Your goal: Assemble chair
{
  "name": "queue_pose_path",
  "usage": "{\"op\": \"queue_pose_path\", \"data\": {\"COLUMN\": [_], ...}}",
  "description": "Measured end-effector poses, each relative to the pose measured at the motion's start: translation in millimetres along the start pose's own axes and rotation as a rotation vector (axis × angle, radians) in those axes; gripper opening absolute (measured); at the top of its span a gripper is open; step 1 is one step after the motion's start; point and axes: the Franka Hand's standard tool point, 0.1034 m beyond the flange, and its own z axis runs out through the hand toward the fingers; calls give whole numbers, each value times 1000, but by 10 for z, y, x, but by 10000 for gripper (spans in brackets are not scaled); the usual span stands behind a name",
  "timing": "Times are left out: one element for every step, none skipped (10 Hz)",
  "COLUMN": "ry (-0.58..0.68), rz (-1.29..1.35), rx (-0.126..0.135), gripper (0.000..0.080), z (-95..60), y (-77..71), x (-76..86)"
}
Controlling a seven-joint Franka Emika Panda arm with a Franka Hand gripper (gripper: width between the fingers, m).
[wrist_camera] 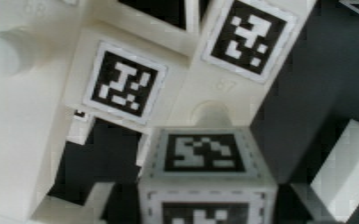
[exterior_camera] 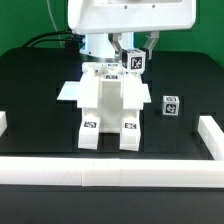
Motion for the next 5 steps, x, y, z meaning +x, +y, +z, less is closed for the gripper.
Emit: {"op": "queue_pose_path", "data": {"ry": [0, 0, 3, 6, 7], "rz": [0, 0, 0, 0, 1], "rx": [0, 1, 3, 4, 3], "gripper": [284, 284, 284, 284, 284], "z": [1, -6, -33, -55, -48], "y": [0, -3, -7, -5, -9], "x": [-1, -3, -6, -8, -18]}}
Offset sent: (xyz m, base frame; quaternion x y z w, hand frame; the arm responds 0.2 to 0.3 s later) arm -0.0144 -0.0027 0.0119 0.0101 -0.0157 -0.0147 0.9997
